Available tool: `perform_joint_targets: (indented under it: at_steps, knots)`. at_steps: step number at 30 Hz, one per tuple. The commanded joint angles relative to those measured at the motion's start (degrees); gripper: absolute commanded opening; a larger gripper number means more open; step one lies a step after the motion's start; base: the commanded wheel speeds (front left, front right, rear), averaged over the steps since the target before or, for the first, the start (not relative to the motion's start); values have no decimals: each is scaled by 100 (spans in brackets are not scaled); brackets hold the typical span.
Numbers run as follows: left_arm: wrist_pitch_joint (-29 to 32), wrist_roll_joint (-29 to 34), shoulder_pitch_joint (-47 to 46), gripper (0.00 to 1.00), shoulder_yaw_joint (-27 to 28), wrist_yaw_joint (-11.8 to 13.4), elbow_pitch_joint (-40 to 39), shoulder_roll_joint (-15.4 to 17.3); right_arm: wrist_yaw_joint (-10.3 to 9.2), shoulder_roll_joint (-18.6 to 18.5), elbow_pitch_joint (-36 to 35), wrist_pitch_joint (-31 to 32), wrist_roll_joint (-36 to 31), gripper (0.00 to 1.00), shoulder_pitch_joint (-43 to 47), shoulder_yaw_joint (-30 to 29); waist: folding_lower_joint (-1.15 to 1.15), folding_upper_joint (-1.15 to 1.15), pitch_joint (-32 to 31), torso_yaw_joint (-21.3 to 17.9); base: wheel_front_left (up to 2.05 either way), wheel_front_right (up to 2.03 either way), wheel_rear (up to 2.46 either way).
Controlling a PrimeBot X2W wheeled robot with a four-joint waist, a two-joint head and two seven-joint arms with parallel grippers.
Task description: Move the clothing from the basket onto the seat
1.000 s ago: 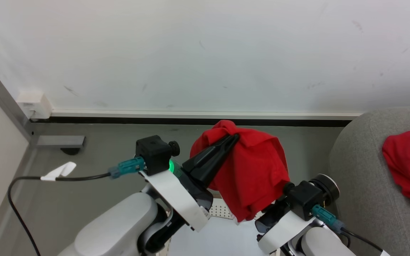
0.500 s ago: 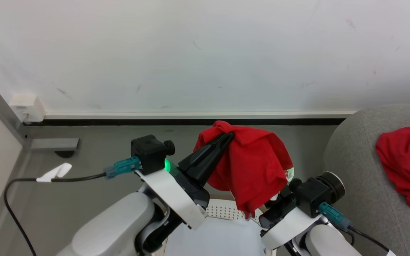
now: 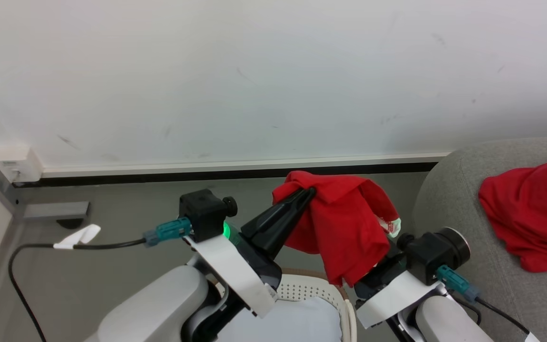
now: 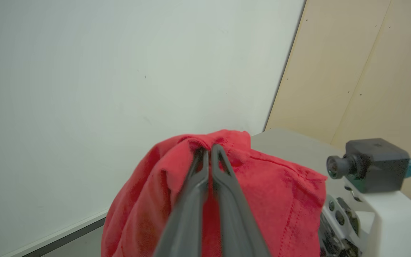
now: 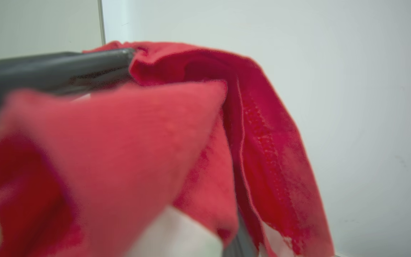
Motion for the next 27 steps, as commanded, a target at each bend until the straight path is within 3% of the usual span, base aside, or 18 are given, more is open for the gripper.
perform_joint_targets:
  at_steps: [1,2,12,27]
  knots:
    - [36,-96,100,49,-11,17,-6,42,-15,-23,-31,3,-8,0,11,-111,0,-1,-11,-48,0,0,0]
    - [45,-96,113,100,-18,23,-14,44,-15,-22,-50,3,-33,0,10,-183,0,-1,-15,-72,0,0,0]
    - [-48,224,268,100,-14,122,-209,124,-15,-22,-251,2,-311,0,51,-802,0,-1,-27,-531,0,0,0]
    - [-98,1157,877,100,454,215,-513,152,-15,-16,-665,2,-743,0,444,-1383,0,-1,188,-1947,0,0,0]
